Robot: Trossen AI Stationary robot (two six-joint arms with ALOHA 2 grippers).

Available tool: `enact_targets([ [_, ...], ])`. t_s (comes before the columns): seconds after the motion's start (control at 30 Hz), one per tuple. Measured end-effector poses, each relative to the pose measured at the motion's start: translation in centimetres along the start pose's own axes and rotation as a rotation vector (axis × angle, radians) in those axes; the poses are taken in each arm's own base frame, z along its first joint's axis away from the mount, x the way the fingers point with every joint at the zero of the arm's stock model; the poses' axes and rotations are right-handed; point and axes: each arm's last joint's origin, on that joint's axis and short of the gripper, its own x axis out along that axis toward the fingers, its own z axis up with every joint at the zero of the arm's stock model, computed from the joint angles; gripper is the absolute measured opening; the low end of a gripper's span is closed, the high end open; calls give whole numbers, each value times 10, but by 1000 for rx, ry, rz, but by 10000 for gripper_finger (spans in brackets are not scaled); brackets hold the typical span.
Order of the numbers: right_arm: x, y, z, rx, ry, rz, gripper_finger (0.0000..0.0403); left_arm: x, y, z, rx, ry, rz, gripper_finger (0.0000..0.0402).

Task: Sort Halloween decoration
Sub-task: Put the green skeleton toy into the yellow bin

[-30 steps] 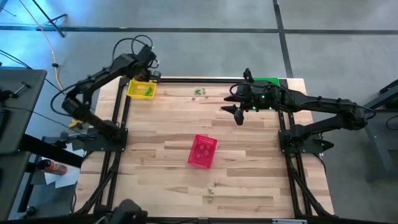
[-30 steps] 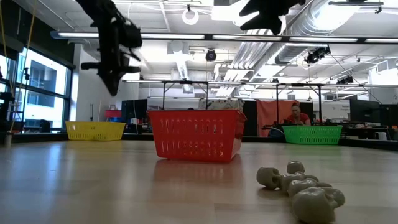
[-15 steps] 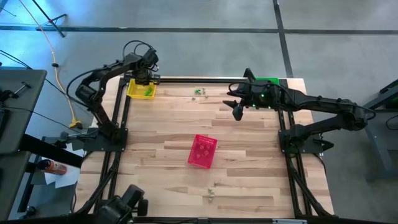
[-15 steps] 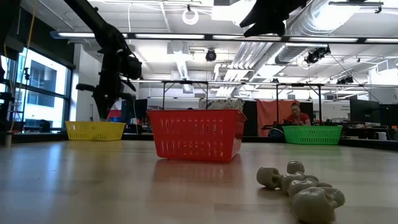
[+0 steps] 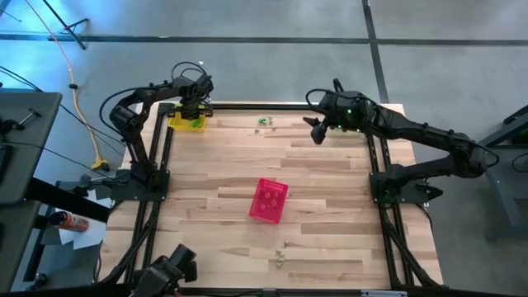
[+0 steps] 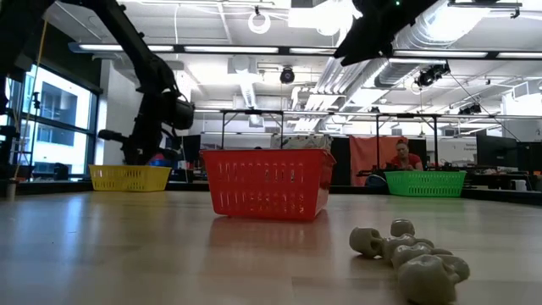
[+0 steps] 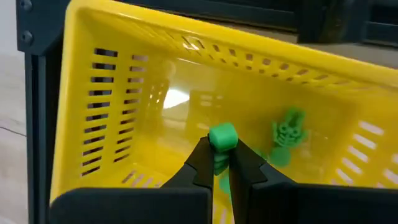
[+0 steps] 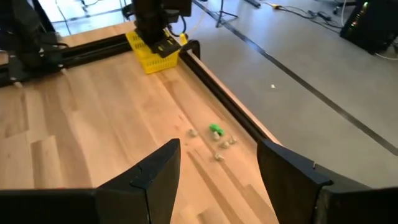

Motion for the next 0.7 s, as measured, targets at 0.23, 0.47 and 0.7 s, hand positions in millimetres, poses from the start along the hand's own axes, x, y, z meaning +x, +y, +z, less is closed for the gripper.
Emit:
enact_targets([
  [0.23, 1, -9, 1, 24, -3, 66, 209, 3, -3, 5, -21, -51, -9, 11],
  [0.47, 1, -10, 1, 27, -1, 84, 209, 3, -2, 6, -22, -48, -9, 42],
  [0.7, 1, -10, 1, 27, -3, 84, 209, 3, -1, 5, -69, -39, -6, 81],
])
